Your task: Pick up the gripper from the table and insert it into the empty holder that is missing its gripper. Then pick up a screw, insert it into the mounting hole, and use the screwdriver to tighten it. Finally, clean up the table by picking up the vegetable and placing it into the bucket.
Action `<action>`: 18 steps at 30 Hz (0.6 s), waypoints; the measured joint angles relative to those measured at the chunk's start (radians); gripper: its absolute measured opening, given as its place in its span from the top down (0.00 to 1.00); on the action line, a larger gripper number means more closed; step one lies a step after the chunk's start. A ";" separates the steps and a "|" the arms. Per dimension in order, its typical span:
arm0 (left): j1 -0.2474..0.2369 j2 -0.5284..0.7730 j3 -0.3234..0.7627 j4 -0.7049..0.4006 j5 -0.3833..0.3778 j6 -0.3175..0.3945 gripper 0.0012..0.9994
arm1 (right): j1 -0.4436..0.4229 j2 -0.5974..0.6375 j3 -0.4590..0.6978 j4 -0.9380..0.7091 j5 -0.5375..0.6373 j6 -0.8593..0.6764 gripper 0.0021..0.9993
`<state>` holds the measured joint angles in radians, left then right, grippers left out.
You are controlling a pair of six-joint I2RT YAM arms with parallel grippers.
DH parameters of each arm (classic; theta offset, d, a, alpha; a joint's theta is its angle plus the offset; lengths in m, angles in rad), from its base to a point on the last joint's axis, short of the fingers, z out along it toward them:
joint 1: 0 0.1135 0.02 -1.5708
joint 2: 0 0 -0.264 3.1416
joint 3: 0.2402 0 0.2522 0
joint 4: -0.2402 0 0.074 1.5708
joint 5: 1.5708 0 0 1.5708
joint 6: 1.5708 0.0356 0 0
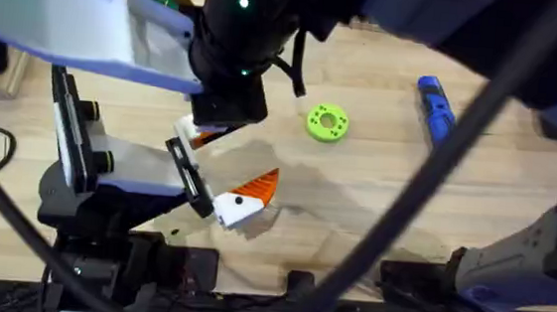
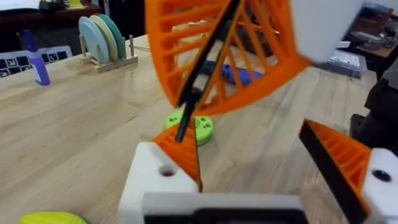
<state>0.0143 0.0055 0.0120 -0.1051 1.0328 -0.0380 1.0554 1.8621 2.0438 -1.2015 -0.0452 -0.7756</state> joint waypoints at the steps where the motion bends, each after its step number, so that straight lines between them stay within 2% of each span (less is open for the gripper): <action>1: 0.000 0.000 0.000 0.000 0.000 0.000 0.01 | 0.000 0.005 0.000 0.000 0.000 -0.007 1.00; 18: 0.000 0.000 0.000 0.000 0.000 0.000 0.01 | 0.000 0.025 0.000 0.001 0.003 -0.049 1.00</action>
<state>0.0143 0.0055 0.0120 -0.1051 1.0327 -0.0380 1.0554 1.8875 2.0438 -1.2007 -0.0422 -0.8242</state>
